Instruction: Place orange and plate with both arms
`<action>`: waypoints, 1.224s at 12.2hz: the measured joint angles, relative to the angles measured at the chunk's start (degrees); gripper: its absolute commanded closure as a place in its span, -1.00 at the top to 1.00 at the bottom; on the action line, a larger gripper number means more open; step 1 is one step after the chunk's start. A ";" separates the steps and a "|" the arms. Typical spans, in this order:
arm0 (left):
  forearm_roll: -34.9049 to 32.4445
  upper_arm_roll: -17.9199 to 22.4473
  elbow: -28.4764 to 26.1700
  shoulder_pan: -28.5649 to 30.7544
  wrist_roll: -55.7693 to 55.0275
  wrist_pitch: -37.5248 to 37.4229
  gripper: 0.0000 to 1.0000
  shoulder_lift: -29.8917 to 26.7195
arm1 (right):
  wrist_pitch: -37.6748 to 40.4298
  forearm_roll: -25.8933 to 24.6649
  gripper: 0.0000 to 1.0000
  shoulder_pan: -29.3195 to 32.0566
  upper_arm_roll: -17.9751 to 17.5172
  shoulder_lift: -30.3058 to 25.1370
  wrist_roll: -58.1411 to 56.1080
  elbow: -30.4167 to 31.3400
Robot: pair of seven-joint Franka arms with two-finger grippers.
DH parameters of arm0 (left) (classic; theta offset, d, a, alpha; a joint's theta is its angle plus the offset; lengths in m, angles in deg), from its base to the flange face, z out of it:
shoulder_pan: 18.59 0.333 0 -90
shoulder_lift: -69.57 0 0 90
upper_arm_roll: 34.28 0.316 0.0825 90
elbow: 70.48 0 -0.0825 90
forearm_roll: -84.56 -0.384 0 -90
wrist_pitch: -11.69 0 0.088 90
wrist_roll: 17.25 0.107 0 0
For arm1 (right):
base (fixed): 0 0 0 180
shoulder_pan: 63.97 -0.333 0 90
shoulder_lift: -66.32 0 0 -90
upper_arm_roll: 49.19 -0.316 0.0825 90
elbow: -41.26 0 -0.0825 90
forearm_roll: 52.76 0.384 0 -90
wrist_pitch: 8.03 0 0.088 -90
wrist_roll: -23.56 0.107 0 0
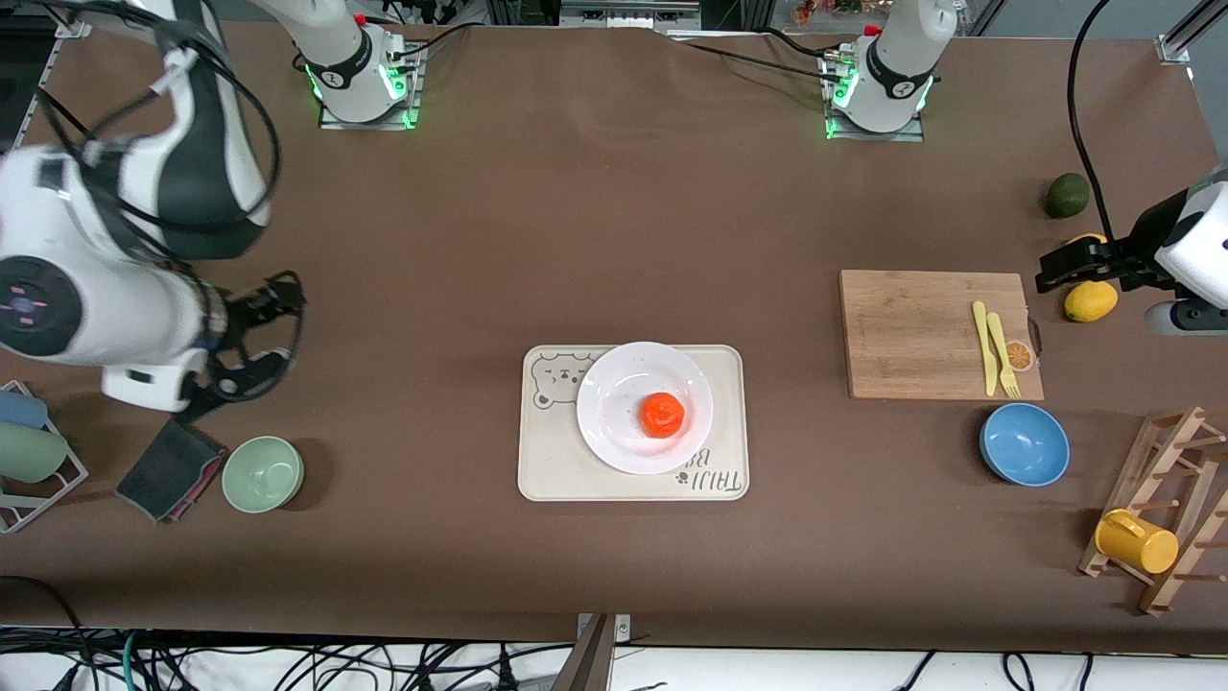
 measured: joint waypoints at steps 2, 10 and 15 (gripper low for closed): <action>0.00 0.00 0.00 0.02 0.00 0.00 1.00 0.00 | 5.32 -0.01 1.00 -0.02 1.61 -1.03 3.26 -2.85; 0.00 0.03 0.00 0.10 0.00 0.00 1.00 0.00 | -9.34 0.01 1.00 6.33 -3.79 -22.08 24.89 25.44; 0.00 0.03 0.00 0.12 0.00 0.00 1.00 0.00 | -21.19 0.06 1.00 13.70 -7.10 -25.96 21.83 30.04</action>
